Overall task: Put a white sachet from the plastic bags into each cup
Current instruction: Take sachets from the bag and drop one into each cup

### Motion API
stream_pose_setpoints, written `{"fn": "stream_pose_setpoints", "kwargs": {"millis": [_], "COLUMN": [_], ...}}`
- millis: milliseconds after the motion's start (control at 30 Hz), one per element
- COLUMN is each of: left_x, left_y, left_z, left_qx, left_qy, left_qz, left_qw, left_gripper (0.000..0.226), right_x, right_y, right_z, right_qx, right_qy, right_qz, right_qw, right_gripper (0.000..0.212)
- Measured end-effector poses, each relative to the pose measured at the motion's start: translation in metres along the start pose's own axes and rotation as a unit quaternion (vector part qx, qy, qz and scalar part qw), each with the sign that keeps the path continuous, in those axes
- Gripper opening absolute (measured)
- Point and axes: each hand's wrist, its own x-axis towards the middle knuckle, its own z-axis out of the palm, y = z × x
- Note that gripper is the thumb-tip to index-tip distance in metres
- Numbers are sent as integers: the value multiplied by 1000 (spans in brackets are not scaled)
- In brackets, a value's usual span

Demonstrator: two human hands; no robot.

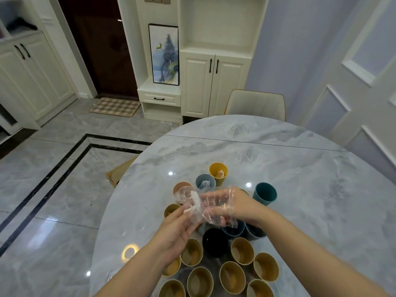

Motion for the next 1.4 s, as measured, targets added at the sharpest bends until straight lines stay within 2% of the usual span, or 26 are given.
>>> {"fn": "stream_pose_setpoints", "kwargs": {"millis": [100, 200, 333, 433, 600, 767, 900, 1067, 1233, 1400], "left_x": [2, 4, 6, 8, 18, 29, 37, 43, 53, 62], "left_y": [-5, -9, -11, -11, -8, -8, -7, -6, -7, -9], "left_z": [-1, 2, 6, 14, 22, 29, 33, 37, 32, 29], "left_qx": [95, 138, 113, 55, 43, 18, -6, -28, -41, -63], "left_qy": [1, 12, 42, 52, 43, 0, -7, -28, -16, 0], "left_qz": [18, 22, 21, 13, 9, -15, -23, -35, -31, -25], "left_qw": [995, 990, 992, 997, 998, 1000, 1000, 999, 999, 998], "left_gripper": [33, 34, 32, 23, 24, 34, 37, 40, 43, 44], "right_x": [2, 6, 5, 5, -2, -17, -24, -31, -23, -3], "right_y": [-3, 6, 13, 23, 39, 48, 55, 71, 98, 136], "right_z": [10, 14, 11, 5, -13, -42, -68, -101, -118, -122], "right_qx": [-50, -64, -74, -33, 81, 133, 229, 292, 289, 237], "right_qy": [25, 55, 127, 149, 195, 228, 279, 337, 358, 384], "right_qz": [-17, 0, 12, 28, 81, 88, 109, 126, 160, 222], "right_qw": [998, 996, 989, 988, 974, 961, 926, 886, 873, 864], "right_gripper": [44, 41, 23, 6, 1, 37, 24, 24, 28, 28]}}
